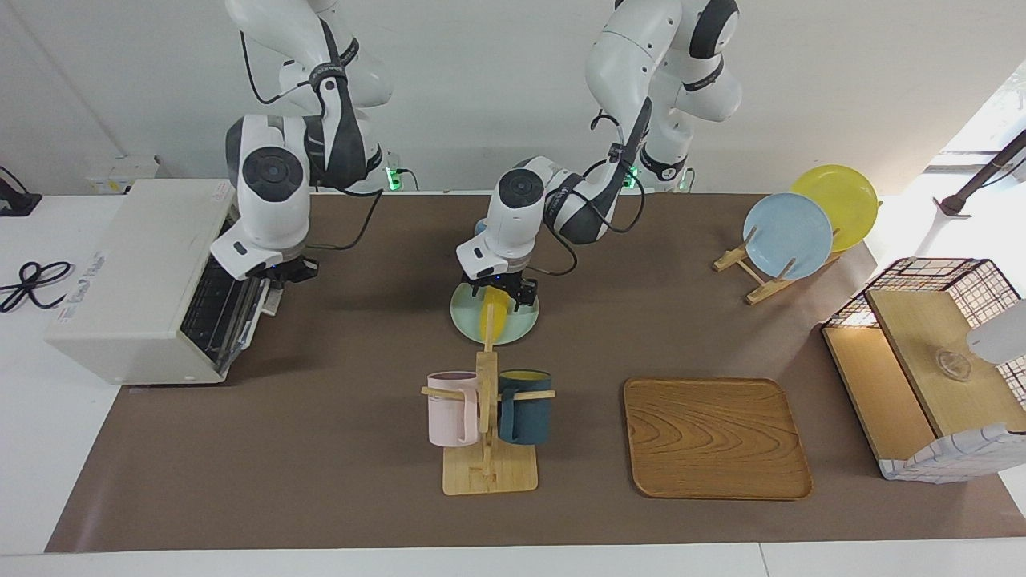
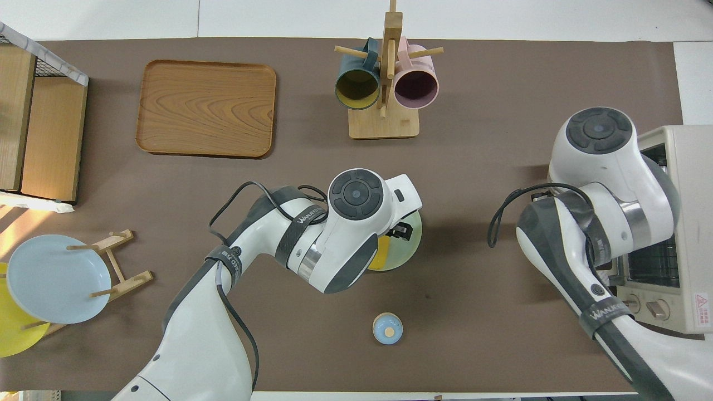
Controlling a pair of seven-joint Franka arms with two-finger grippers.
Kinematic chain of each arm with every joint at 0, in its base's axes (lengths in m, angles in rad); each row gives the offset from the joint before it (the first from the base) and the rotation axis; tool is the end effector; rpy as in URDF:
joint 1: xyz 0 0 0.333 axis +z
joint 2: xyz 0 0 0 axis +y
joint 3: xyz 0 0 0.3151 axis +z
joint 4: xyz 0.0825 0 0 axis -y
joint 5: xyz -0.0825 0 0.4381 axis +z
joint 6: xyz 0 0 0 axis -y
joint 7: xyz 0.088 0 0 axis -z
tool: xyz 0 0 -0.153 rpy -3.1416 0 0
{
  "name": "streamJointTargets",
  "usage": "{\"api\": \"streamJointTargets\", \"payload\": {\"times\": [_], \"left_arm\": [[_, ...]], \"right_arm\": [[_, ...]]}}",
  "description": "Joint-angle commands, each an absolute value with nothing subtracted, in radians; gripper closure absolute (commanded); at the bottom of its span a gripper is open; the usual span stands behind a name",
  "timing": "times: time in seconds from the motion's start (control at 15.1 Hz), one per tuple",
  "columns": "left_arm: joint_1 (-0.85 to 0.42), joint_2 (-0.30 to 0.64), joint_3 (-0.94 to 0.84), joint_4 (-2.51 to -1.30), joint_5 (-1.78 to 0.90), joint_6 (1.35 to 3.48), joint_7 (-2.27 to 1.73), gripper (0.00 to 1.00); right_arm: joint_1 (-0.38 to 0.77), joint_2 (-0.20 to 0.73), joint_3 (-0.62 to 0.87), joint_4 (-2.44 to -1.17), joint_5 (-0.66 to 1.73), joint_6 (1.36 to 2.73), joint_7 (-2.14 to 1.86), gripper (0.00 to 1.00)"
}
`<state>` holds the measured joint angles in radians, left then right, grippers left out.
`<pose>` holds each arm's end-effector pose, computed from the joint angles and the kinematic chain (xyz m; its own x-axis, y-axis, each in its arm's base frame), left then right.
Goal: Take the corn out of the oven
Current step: 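Grasp the yellow corn with the left gripper while the right gripper withdraws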
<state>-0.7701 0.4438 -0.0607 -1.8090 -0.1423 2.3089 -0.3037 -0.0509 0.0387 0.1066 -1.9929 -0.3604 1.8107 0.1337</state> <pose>0.4665 -0.5204 0.2234 0.9101 -0.4143 0.0061 -0.4107 -0.9003 0.1443 0.5813 -0.0129 0.3625 0.9820 0.0137 -0.1886 0.0784 -0.9371 0.3402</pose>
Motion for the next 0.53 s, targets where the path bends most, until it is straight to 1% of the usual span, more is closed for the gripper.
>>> {"api": "streamJointTargets", "payload": {"times": [0.0, 0.07, 0.13, 0.2, 0.33, 0.4, 0.47], "left_arm": [[-0.792, 0.422, -0.044, -1.852, -0.158, 2.349, -0.322, 0.0], [-0.792, 0.422, -0.044, -1.852, -0.158, 2.349, -0.334, 0.0], [-0.792, 0.422, -0.044, -1.85, -0.158, 2.347, -0.345, 0.09], [-0.792, 0.422, -0.043, -1.844, -0.158, 2.341, -0.351, 0.31], [-0.787, 0.423, -0.044, -1.836, -0.16, 2.33, -0.365, 0.64], [-0.785, 0.423, -0.044, -1.836, -0.16, 2.327, -0.367, 0.81], [-0.782, 0.423, -0.044, -1.829, -0.16, 2.318, -0.37, 0.92]], "right_arm": [[-0.121, 0.015, 0.103, -2.0, -0.358, 1.816, 0.031, 1.0], [-0.139, 0.008, 0.103, -2.0, -0.35, 1.816, -0.006, 1.0], [-0.158, 0.006, 0.103, -2.0, -0.348, 1.816, -0.044, 1.0], [-0.179, 0.006, 0.103, -2.0, -0.348, 1.818, -0.076, 1.0], [-0.192, 0.0, 0.103, -1.996, -0.327, 1.816, -0.098, 1.0], [-0.192, -0.011, 0.103, -1.991, -0.302, 1.81, -0.1, 1.0], [-0.192, -0.018, 0.103, -1.976, -0.281, 1.783, -0.101, 1.0]]}}
